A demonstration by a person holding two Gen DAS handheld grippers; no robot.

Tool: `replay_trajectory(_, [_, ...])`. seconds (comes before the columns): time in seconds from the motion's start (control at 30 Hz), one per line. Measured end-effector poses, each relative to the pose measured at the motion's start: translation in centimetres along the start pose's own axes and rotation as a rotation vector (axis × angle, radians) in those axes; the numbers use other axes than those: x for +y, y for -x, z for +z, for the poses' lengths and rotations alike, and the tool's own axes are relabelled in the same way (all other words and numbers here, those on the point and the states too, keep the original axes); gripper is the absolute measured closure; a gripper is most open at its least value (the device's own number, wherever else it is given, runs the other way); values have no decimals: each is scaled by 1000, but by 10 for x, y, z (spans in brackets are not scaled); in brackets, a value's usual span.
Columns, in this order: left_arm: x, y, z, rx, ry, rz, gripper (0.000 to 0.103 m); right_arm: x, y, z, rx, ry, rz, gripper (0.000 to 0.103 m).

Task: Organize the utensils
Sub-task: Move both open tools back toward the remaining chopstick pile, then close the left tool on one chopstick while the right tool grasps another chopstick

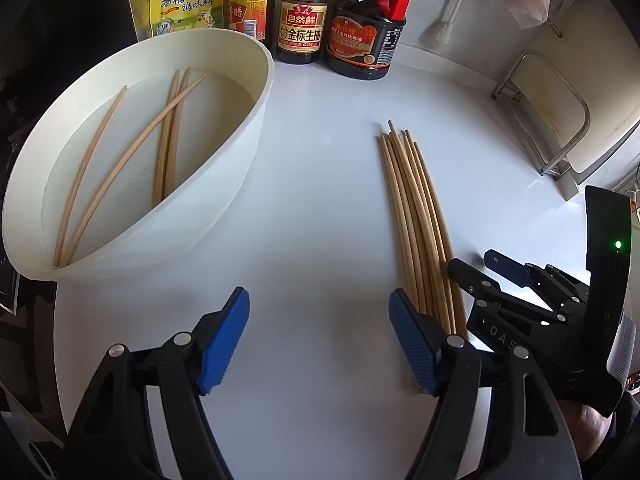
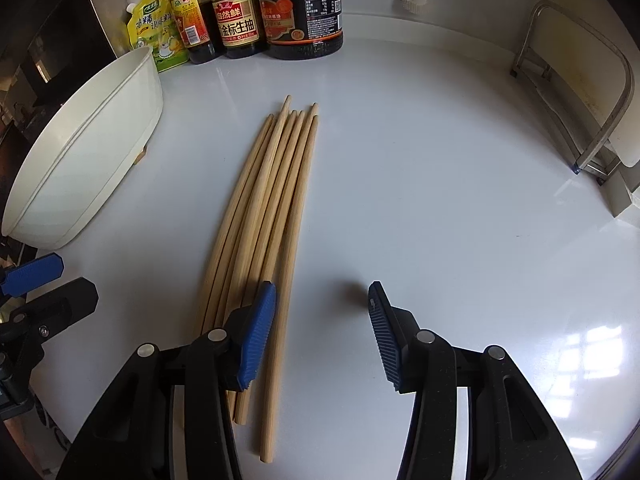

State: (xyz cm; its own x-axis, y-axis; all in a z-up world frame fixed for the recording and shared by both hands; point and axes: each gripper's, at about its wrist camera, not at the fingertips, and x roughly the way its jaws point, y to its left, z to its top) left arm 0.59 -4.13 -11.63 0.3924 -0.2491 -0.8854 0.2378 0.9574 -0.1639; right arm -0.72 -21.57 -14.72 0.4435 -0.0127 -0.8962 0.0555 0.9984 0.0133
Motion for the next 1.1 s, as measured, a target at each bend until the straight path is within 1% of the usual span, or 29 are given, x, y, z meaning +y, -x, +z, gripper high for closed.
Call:
replay_trajectory(0.3, [-18, -11, 2, -7, -17, -27, 32, -13, 4, -6, -20, -1, -22, 57])
replay_trajectory(0.47, [-30, -26, 5, -3, -36, -27, 30, -27, 7, -11, -33, -12, -28, 57])
replay_trajectory(0.77, [-37, -46, 7, 7, -36, 4, 30, -50, 9, -17, -46, -43, -29, 57])
replay_trajectory(1.1, [-39, -59, 8, 13, -45, 45, 30, -50, 8, -16, -57, -39, -17, 57])
